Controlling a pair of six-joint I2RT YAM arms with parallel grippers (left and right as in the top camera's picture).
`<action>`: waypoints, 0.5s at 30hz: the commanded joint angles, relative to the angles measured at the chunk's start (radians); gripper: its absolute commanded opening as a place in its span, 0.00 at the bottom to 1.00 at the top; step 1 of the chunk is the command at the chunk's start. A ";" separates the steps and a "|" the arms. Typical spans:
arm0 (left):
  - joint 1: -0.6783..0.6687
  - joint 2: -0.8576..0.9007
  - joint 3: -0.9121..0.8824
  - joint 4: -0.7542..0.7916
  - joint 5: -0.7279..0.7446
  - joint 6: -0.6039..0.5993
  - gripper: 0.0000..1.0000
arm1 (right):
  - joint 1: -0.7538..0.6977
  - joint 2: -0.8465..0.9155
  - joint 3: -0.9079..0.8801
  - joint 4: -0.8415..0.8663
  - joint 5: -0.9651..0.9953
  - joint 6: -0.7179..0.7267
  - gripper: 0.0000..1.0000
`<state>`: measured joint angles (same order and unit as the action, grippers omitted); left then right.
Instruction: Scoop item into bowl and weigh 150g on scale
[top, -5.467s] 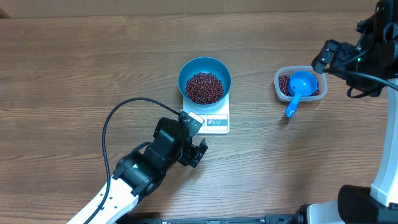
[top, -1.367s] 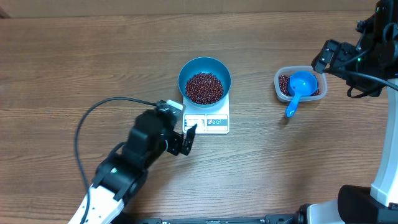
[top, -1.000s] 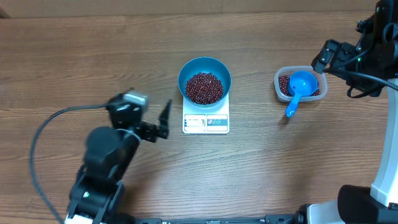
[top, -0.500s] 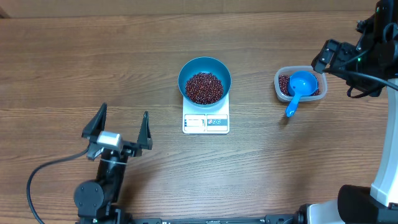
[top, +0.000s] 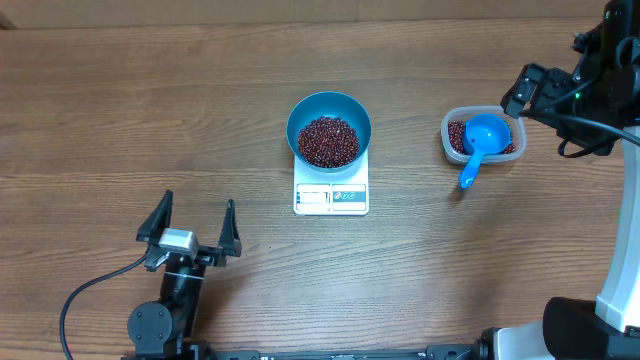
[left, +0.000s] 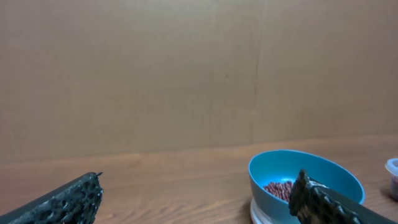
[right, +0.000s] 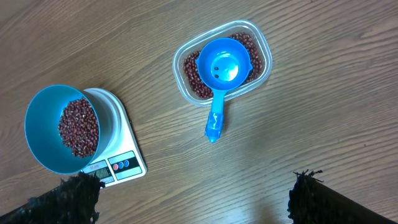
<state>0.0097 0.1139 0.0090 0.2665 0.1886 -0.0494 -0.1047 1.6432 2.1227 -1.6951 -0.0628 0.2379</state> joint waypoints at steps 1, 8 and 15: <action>0.016 -0.037 -0.004 -0.057 0.015 -0.002 1.00 | 0.000 -0.003 0.017 0.002 0.010 -0.003 1.00; 0.018 -0.111 -0.004 -0.303 0.022 0.116 0.99 | 0.000 -0.003 0.017 0.002 0.010 -0.003 1.00; 0.017 -0.111 -0.004 -0.327 0.022 0.214 1.00 | 0.000 -0.003 0.017 0.002 0.010 -0.004 1.00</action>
<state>0.0204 0.0151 0.0082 -0.0570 0.1970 0.0834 -0.1047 1.6432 2.1227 -1.6955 -0.0624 0.2386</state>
